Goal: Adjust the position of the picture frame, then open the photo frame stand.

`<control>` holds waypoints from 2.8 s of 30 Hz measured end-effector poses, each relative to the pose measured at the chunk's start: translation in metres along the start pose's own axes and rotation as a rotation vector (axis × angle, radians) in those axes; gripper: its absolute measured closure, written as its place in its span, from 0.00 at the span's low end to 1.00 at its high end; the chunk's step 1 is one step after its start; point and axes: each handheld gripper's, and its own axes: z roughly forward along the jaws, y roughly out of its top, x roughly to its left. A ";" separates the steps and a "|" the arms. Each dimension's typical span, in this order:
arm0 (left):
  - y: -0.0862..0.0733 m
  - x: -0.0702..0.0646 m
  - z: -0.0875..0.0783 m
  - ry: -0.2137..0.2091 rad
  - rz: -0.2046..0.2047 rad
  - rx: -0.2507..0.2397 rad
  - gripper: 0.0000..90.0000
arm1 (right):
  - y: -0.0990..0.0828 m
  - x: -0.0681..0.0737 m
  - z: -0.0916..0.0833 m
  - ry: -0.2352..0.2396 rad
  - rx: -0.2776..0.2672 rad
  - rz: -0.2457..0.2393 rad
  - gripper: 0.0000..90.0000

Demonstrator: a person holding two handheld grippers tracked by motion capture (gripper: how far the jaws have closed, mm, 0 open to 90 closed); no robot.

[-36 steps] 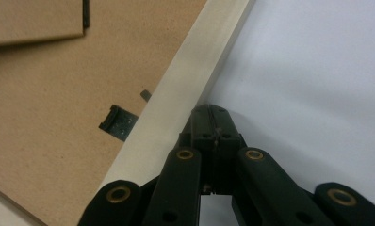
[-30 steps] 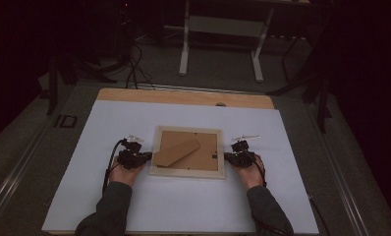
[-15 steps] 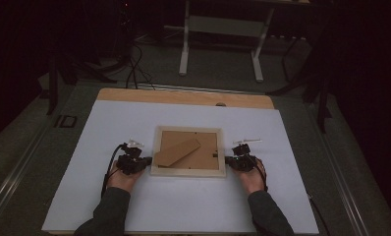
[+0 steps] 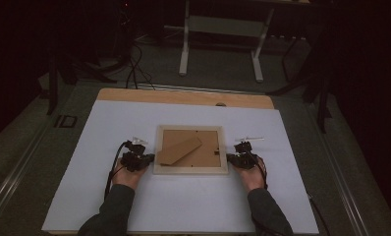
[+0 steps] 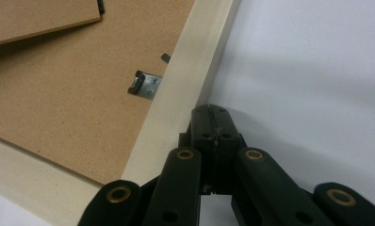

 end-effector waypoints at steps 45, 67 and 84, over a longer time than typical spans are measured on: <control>0.008 0.009 -0.018 0.002 -0.019 -0.087 0.78 | -0.007 -0.001 -0.021 -0.003 -0.101 -0.075 0.86; 0.021 0.012 -0.041 -0.066 -0.062 -0.166 0.70 | -0.019 -0.010 -0.029 -0.012 -0.118 -0.058 0.78; 0.041 -0.001 -0.047 -0.147 -0.051 -0.166 0.56 | -0.041 -0.032 -0.046 -0.050 -0.182 0.024 0.73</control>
